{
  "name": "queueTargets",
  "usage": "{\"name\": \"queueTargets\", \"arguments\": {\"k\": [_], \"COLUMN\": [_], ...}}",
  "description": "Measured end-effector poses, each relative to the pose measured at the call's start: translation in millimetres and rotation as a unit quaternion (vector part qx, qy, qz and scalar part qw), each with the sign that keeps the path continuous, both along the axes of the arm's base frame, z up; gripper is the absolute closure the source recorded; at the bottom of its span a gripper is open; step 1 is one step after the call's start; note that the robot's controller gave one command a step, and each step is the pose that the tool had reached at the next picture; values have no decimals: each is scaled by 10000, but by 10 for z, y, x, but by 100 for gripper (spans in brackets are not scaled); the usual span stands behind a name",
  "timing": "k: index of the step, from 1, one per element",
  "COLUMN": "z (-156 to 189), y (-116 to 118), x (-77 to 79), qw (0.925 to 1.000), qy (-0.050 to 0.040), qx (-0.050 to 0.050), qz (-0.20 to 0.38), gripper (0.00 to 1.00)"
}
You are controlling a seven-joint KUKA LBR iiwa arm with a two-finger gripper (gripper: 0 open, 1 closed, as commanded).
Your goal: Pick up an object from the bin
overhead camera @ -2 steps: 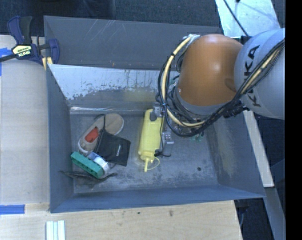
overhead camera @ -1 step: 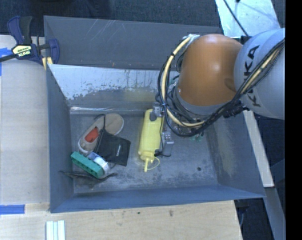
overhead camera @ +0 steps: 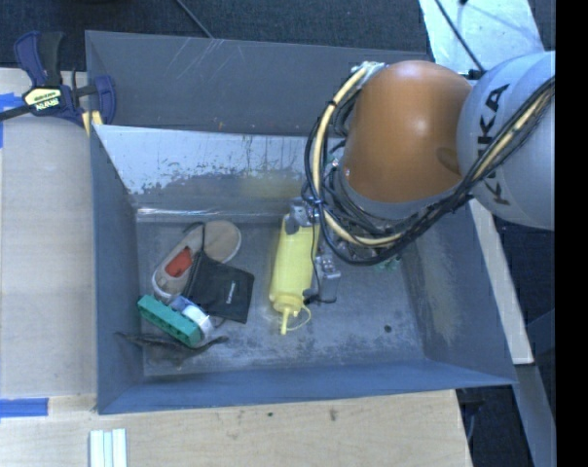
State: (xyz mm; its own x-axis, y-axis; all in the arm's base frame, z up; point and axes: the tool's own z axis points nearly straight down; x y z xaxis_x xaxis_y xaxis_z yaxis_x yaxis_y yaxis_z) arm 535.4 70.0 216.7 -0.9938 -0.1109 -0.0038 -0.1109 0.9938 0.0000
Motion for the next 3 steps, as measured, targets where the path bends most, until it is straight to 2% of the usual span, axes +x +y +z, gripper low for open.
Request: {"name": "queueTargets", "arguments": {"k": [1,2,3], "z": [-476,-639,-679], "y": [328,417,347], "x": [93,91,200], "qw": [9999,9999,9999], "qy": [-31,-17,40], "qx": [5,7,-2], "qz": [-99,-157,164], "gripper": [0,0,0]}}
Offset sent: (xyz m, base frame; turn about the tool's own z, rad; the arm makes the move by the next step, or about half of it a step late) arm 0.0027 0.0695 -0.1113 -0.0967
